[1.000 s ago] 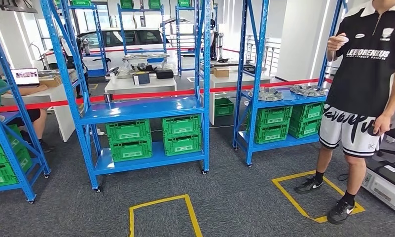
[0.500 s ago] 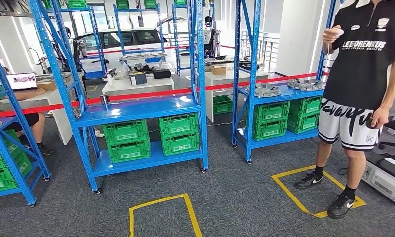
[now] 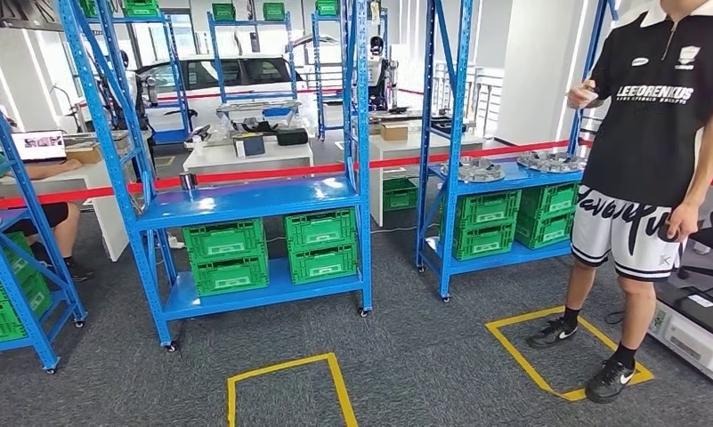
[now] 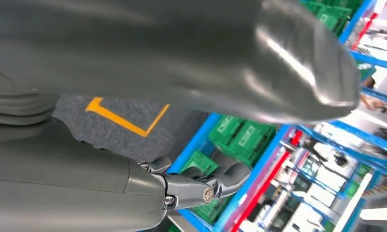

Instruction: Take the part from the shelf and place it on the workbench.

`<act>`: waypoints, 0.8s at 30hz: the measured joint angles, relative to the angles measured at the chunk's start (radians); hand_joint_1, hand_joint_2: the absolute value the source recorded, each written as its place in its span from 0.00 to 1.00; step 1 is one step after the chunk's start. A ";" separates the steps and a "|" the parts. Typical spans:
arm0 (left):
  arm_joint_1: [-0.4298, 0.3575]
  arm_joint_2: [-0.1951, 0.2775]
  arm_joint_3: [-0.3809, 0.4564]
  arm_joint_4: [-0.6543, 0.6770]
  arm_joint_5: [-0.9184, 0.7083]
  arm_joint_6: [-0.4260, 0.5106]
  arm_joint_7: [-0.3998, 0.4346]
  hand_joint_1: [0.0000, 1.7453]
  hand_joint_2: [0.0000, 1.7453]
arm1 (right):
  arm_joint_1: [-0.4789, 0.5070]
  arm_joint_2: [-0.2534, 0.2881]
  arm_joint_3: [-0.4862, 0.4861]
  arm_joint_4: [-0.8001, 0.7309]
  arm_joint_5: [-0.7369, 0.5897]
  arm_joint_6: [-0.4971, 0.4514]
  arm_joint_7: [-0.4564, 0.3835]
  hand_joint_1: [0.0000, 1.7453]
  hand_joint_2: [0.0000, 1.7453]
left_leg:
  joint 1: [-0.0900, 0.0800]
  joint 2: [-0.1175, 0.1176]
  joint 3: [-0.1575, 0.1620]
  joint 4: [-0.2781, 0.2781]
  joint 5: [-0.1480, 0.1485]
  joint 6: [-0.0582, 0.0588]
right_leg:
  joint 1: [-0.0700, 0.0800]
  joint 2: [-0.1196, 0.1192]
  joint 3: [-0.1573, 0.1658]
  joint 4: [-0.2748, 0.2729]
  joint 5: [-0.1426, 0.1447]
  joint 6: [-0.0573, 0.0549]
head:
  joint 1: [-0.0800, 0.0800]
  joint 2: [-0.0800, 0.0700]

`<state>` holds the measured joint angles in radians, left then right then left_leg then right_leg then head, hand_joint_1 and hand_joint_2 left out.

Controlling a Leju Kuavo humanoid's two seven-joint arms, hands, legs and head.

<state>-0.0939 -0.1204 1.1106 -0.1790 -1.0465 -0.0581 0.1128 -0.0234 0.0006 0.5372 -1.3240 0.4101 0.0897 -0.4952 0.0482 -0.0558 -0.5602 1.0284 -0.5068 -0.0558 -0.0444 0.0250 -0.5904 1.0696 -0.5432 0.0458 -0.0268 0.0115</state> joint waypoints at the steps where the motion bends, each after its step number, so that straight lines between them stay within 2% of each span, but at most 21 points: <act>1: 0.000 0.001 0.000 0.000 0.000 0.001 0.000 0.00 0.00 | 0.000 0.000 0.000 0.006 0.004 -0.005 0.008 0.00 0.00 | 0.000 -0.001 0.000 0.009 -0.004 -0.008 | 0.001 -0.002 -0.003 0.004 -0.009 -0.015 | -0.002 0.000; 3: 0.000 -0.001 0.000 0.001 -0.001 0.002 0.001 0.00 0.00 | -0.004 0.000 -0.001 0.021 0.009 -0.015 0.024 0.00 0.00 | 0.002 0.007 0.002 0.022 -0.008 -0.017 | 0.003 -0.008 0.012 0.010 -0.004 -0.041 | -0.006 0.000; 4: -0.001 -0.002 0.000 0.001 -0.001 0.002 0.002 0.00 0.00 | -0.007 0.000 -0.002 0.031 0.009 -0.019 0.028 0.00 0.00 | 0.001 0.018 -0.006 0.042 -0.013 -0.017 | 0.005 -0.012 0.021 0.011 -0.006 -0.051 | -0.007 0.000; 5: -0.003 -0.002 0.001 0.001 -0.002 0.002 0.002 0.00 0.00 | -0.010 0.000 -0.004 0.041 0.009 -0.022 0.029 0.00 0.00 | -0.001 0.030 -0.028 0.076 -0.026 -0.015 | 0.009 -0.016 0.031 0.010 -0.008 -0.058 | -0.007 0.000; 6: -0.006 -0.002 0.001 0.001 -0.002 0.002 0.002 0.00 0.00 | -0.011 0.000 -0.006 0.049 0.009 -0.024 0.028 0.00 0.00 | -0.004 0.042 -0.062 0.130 -0.045 -0.012 | 0.012 -0.020 0.036 0.009 -0.013 -0.063 | -0.008 0.000; 8: -0.006 -0.002 0.001 0.001 -0.003 0.002 0.002 0.00 0.00 | -0.013 0.000 -0.008 0.064 0.009 -0.025 0.027 0.00 0.00 | -0.011 0.051 -0.151 0.253 -0.086 -0.006 | 0.019 -0.026 0.045 0.009 -0.024 -0.069 | -0.008 0.000; 9: -0.004 -0.002 0.001 0.001 -0.003 0.002 0.003 0.00 0.00 | -0.012 0.000 -0.009 0.071 0.010 -0.025 0.026 0.00 0.00 | -0.015 0.051 -0.184 0.288 -0.092 0.001 | 0.023 -0.027 0.052 0.008 -0.032 -0.071 | -0.008 0.000; 10: -0.002 -0.002 0.001 0.002 -0.004 0.002 0.003 0.00 0.00 | -0.012 0.000 -0.011 0.076 0.009 -0.025 0.026 0.00 0.00 | -0.021 0.051 -0.200 0.287 -0.083 0.009 | 0.025 -0.028 0.061 0.008 -0.041 -0.071 | -0.008 0.000; 11: 0.000 -0.002 0.001 0.002 -0.004 0.002 0.003 0.00 0.00 | -0.013 0.000 -0.012 0.081 0.009 -0.025 0.028 0.00 0.00 | -0.027 0.051 -0.200 0.253 -0.057 0.020 | 0.027 -0.028 0.074 0.006 -0.050 -0.072 | -0.008 0.000; 13: 0.003 -0.001 0.002 0.002 -0.004 0.002 0.003 0.00 0.00 | -0.017 0.000 -0.016 0.095 0.003 -0.028 0.044 0.00 0.00 | -0.044 0.053 -0.171 0.134 0.029 0.044 | 0.029 -0.030 0.101 -0.002 -0.069 -0.070 | -0.008 0.000; 15: 0.005 0.000 0.004 0.002 -0.006 0.002 0.002 0.00 0.00 | -0.027 0.001 -0.025 0.137 -0.011 -0.039 0.067 0.00 0.00 | -0.059 0.054 -0.145 0.053 0.078 0.061 | 0.031 -0.030 0.126 -0.023 -0.082 -0.062 | -0.008 0.000; 17: 0.004 0.000 0.007 0.002 -0.010 0.002 0.003 0.00 0.00 | -0.047 0.002 -0.048 0.225 -0.031 -0.065 0.078 0.00 0.00 | -0.062 0.052 -0.123 0.023 0.073 0.070 | 0.033 -0.028 0.153 -0.043 -0.074 -0.047 | -0.008 0.000; 19: 0.005 -0.001 0.009 0.002 -0.011 0.002 0.004 0.00 0.00 | -0.081 0.004 -0.088 0.352 -0.054 -0.098 0.085 0.00 0.00 | -0.058 0.048 -0.087 -0.002 0.071 0.079 | 0.033 -0.028 0.154 -0.016 -0.053 -0.035 | -0.007 0.000; 20: 0.005 -0.001 0.009 0.002 -0.012 0.002 0.006 0.00 0.00 | -0.100 0.005 -0.112 0.422 -0.066 -0.115 0.092 0.00 0.00 | -0.057 0.046 -0.067 -0.010 0.067 0.084 | 0.033 -0.027 0.131 0.027 -0.046 -0.031 | -0.007 0.000; 21: 0.004 -0.002 0.009 0.002 -0.013 0.003 0.008 0.00 0.00 | -0.114 0.006 -0.138 0.492 -0.078 -0.131 0.104 0.00 0.00 | -0.056 0.043 -0.051 -0.016 0.060 0.088 | 0.032 -0.027 0.092 0.085 -0.049 -0.029 | -0.007 0.000; 22: 0.004 -0.002 0.010 0.002 -0.014 0.003 0.010 0.00 0.00 | -0.122 0.006 -0.164 0.561 -0.088 -0.149 0.121 0.00 0.00 | -0.057 0.040 -0.036 -0.018 0.049 0.093 | 0.032 -0.026 0.045 0.144 -0.066 -0.027 | -0.007 0.000; 23: 0.004 -0.002 0.010 0.002 -0.015 0.003 0.012 0.00 0.00 | -0.125 0.004 -0.190 0.627 -0.096 -0.168 0.142 0.00 0.00 | -0.057 0.036 -0.021 -0.018 0.036 0.095 | 0.033 -0.025 -0.002 0.190 -0.097 -0.024 | -0.006 0.000; 24: 0.005 -0.002 0.010 0.002 -0.016 0.003 0.014 0.00 0.00 | -0.125 0.002 -0.212 0.687 -0.100 -0.184 0.163 0.00 0.00 | -0.058 0.030 -0.005 -0.019 0.022 0.096 | 0.033 -0.025 -0.042 0.212 -0.133 -0.022 | -0.005 0.000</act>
<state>-0.0889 -0.1221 1.1206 -0.1770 -1.0627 -0.0546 0.1268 -0.1482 0.0022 0.3248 -0.6368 0.3100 -0.0943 -0.3320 -0.0100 -0.0255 -0.5651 1.0098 -0.4846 0.0399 -0.0114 -0.0003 -0.6320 1.2821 -0.6764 0.0238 -0.0322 0.0118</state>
